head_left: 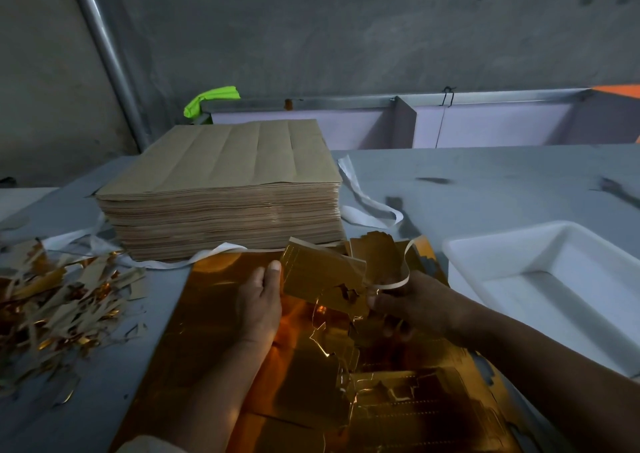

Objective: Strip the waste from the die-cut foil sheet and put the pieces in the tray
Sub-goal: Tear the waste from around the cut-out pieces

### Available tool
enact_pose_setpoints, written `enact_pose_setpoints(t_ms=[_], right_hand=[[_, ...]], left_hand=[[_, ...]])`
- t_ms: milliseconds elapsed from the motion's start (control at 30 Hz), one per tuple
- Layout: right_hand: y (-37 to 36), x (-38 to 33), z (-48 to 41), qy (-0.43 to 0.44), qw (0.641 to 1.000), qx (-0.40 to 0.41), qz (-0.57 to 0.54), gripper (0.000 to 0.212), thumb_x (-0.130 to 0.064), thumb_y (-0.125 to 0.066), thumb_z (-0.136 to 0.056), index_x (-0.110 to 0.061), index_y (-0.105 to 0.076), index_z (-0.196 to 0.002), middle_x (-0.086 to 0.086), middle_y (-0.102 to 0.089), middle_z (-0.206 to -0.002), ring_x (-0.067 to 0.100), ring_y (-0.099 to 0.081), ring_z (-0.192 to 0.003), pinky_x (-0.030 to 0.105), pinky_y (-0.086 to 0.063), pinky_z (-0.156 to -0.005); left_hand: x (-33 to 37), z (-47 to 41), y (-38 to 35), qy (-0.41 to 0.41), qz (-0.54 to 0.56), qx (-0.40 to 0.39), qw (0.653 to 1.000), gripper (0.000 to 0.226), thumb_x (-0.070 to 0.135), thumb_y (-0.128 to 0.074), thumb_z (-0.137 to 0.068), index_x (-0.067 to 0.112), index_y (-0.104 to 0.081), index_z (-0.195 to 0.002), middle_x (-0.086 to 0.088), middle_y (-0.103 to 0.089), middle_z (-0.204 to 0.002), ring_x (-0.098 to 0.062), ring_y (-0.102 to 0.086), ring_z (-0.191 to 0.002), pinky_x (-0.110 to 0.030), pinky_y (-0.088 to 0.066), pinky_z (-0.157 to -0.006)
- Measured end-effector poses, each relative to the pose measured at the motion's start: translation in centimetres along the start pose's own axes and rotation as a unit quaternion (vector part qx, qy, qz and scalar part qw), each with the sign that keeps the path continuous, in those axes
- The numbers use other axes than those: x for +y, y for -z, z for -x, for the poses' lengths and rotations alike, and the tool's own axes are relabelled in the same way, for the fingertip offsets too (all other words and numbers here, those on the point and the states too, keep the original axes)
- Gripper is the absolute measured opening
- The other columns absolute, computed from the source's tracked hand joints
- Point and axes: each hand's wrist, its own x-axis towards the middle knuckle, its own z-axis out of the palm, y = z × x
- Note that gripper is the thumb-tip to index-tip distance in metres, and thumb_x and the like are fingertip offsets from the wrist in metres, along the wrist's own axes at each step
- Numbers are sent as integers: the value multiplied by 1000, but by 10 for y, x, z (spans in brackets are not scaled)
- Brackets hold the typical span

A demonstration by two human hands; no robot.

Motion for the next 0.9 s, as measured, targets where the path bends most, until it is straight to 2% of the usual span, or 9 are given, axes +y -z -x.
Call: enact_pose_setpoints(t_ms=[67, 167, 267, 567, 733, 900], right_hand=[[-1, 0, -1, -4, 1000, 1, 18, 15, -27, -56, -99, -17, -65, -92, -2, -71, -80, 10, -69, -69, 17, -49, -57], [-2, -1, -1, -7, 1000, 7, 25, 15, -27, -55, -99, -19, -64, -90, -6, -70, -71, 6, -67, -63, 16, -48, -55], [-2, -2, -2, -8, 1000, 5, 25, 18, -27, -54, -100, -18, -65, -90, -2, -72, -78, 10, -69, -67, 17, -48, -55], [-3, -1, -4, -8, 1000, 11, 21, 19, -28, -55, -100, -15, -67, -94, 2, -72, -82, 15, -70, -71, 20, -48, -56], [1, 1, -3, -10, 999, 32, -4, 22, -31, -60, -97, -12, -68, -92, 7, -73, -82, 17, -68, -70, 23, -48, -55], [4, -3, 0, -16, 999, 28, -5, 23, -28, -59, -98, -8, -69, -94, 9, -74, -85, 19, -68, -71, 25, -49, -57]], left_hand=[[-1, -1, -1, 5, 11, -1, 1000, 48, 50, -37, -100, 8, -59, -92, -27, -63, -85, -44, -61, -76, -37, -45, -64], [1, 0, -1, -2, 3, 2, 1000, 46, 49, -37, -100, 10, -58, -88, -18, -56, -75, -31, -55, -64, -33, -43, -59], [1, 1, -2, -5, -4, 9, 1000, 42, 47, -39, -100, 14, -55, -80, -5, -47, -65, -20, -45, -57, -31, -37, -55], [0, 0, -3, -1, -6, 7, 1000, 39, 46, -38, -101, 19, -52, -77, 2, -45, -63, -10, -43, -53, -23, -35, -49], [-1, -1, -3, 1, -9, -3, 1000, 42, 47, -37, -101, 12, -58, -89, -11, -55, -75, -22, -50, -65, -34, -40, -58], [3, 2, -2, -4, -10, 2, 1000, 42, 45, -38, -101, 12, -58, -86, -6, -49, -70, -17, -46, -61, -28, -37, -55]])
